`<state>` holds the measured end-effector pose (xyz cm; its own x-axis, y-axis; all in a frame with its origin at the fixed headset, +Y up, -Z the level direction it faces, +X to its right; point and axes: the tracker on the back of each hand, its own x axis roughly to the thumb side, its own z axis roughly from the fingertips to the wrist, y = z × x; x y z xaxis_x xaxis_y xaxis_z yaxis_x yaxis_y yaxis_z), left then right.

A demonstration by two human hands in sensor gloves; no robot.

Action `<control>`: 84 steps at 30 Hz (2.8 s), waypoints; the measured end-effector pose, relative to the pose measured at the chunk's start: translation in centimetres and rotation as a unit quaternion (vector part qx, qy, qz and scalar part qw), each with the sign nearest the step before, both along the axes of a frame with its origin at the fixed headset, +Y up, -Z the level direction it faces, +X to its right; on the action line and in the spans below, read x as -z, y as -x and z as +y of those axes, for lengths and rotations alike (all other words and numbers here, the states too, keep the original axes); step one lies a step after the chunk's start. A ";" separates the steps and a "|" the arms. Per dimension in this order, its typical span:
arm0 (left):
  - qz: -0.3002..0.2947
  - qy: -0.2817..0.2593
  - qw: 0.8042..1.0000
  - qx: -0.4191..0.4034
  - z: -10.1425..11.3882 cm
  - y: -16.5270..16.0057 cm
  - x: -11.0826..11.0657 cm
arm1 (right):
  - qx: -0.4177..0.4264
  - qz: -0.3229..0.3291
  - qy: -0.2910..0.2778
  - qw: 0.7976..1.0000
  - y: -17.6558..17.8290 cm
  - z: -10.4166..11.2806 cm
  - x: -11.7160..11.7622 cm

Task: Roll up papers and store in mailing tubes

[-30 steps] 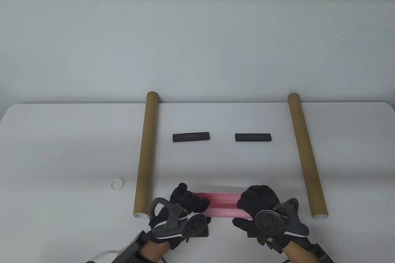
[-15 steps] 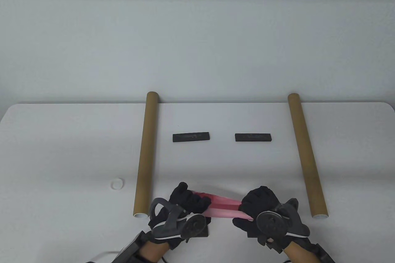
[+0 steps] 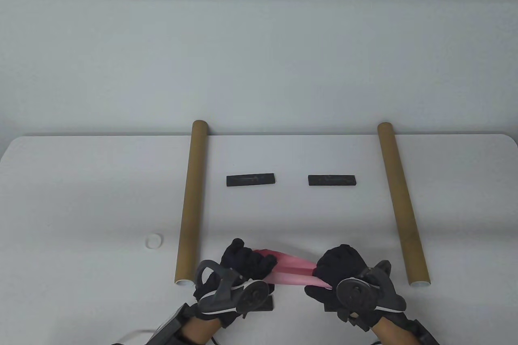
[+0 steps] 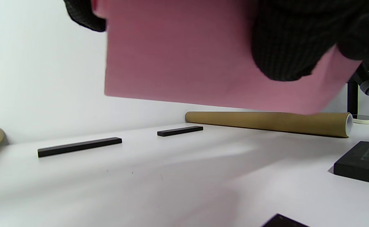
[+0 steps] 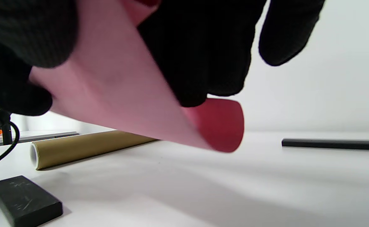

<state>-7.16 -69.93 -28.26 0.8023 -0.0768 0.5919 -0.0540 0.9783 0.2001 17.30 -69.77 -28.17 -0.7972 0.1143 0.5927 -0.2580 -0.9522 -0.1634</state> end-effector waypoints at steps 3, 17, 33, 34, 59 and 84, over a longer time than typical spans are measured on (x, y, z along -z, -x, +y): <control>0.002 0.023 1.000 -0.005 -0.2 0.1 0.2 | 0.001 -0.004 -0.015 1.000 -0.1 0.0 -0.1; -0.008 -0.005 1.000 0.002 0.1 0.3 -0.4 | 0.008 0.019 0.012 1.000 0.1 0.0 -0.1; -0.008 -0.010 1.000 0.011 0.5 0.5 -0.7 | 0.018 0.032 0.021 0.999 -0.1 -0.2 -0.1; -0.012 0.000 1.000 0.009 0.5 0.5 -0.6 | 0.020 0.033 0.035 0.999 -0.1 -0.3 0.0; -0.012 0.024 1.000 -0.012 0.3 1.2 -0.1 | 0.039 0.034 0.005 0.999 -0.2 0.1 -0.3; -0.001 0.035 0.999 -0.009 0.4 1.1 0.2 | 0.034 0.031 0.000 0.999 -0.3 0.1 -0.3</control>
<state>-8.25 -69.51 -28.49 0.8022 -0.0198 0.5967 -0.0727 0.9888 0.1306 17.60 -69.72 -27.84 -0.7492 0.1666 0.6411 -0.3309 -0.9326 -0.1443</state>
